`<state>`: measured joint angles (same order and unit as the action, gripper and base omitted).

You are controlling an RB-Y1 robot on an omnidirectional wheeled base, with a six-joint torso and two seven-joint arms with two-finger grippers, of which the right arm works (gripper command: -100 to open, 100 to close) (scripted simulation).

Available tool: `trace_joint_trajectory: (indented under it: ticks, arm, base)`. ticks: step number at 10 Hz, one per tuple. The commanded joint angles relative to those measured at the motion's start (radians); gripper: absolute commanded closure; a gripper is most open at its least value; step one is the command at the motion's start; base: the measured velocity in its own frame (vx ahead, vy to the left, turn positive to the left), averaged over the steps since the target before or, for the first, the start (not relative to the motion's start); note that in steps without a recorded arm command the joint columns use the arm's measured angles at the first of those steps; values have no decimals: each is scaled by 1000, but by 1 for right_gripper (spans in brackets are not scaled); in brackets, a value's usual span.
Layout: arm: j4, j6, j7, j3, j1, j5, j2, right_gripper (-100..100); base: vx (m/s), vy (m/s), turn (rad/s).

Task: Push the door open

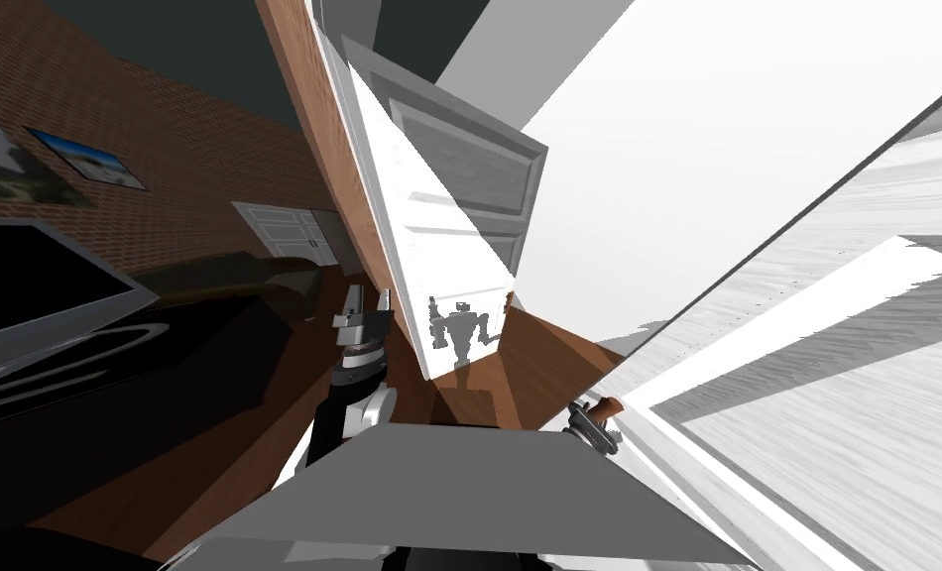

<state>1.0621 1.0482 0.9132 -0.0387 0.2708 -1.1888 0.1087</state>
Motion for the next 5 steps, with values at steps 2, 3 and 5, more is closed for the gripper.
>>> trace_joint_trajectory:
  ticks: [2, 3, 5]
  arm:
    - [-24, 21, 1, -42, 0, -28, 11, 100]
    - [-25, 23, -1, -51, 1, -36, 11, 100]
    - [-27, 28, -4, -68, 2, -50, 11, 100]
  base:
    - [218, -103, -78]
    - [226, -104, -69]
    - [177, -75, -56]
